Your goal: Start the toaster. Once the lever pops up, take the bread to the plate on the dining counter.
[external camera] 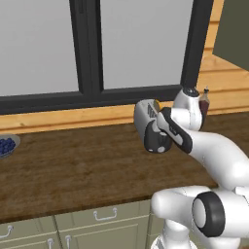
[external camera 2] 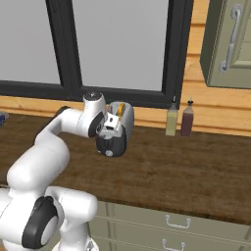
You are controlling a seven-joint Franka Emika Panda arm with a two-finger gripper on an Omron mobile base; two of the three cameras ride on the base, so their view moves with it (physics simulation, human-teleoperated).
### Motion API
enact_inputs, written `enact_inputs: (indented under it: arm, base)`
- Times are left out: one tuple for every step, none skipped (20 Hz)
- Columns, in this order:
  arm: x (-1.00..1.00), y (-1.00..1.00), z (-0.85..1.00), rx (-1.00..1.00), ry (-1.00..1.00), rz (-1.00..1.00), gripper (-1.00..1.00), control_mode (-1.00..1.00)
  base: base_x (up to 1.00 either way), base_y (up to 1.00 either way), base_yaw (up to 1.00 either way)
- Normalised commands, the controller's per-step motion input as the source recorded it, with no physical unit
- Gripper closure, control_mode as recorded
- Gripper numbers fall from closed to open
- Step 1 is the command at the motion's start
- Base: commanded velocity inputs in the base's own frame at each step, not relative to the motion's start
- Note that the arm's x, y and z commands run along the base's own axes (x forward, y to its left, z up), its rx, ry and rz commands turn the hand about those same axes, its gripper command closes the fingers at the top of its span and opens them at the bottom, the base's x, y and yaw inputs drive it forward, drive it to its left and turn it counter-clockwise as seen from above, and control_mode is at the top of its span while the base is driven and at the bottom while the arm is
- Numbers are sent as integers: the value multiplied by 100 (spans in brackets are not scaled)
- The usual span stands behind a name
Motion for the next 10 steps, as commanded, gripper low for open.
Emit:
enact_inputs:
  arm:
    - [21,-12,-10,1,0,-2,100,-100]
    - [20,-8,-16,1,0,-2,100,-100]
    - [19,-6,-19,1,0,-2,100,-100]
    - [19,-6,-21,3,0,-2,100,-100]
    - [25,-10,-19,3,0,-2,100,-100]
    - [35,-21,-15,5,0,-1,100,-100]
    - [40,-14,-14,5,0,-1,100,-100]
    - [38,-9,-18,5,0,-1,100,-100]
    - [33,-4,-20,5,0,-2,100,-100]
    - [28,0,-23,5,0,-2,100,-100]
  base:
    - [0,0,0]
    - [0,0,0]
    - [0,0,0]
    - [0,0,0]
    - [0,0,0]
    - [0,0,0]
    - [0,0,0]
    - [0,0,0]
    - [0,0,0]
    - [0,0,0]
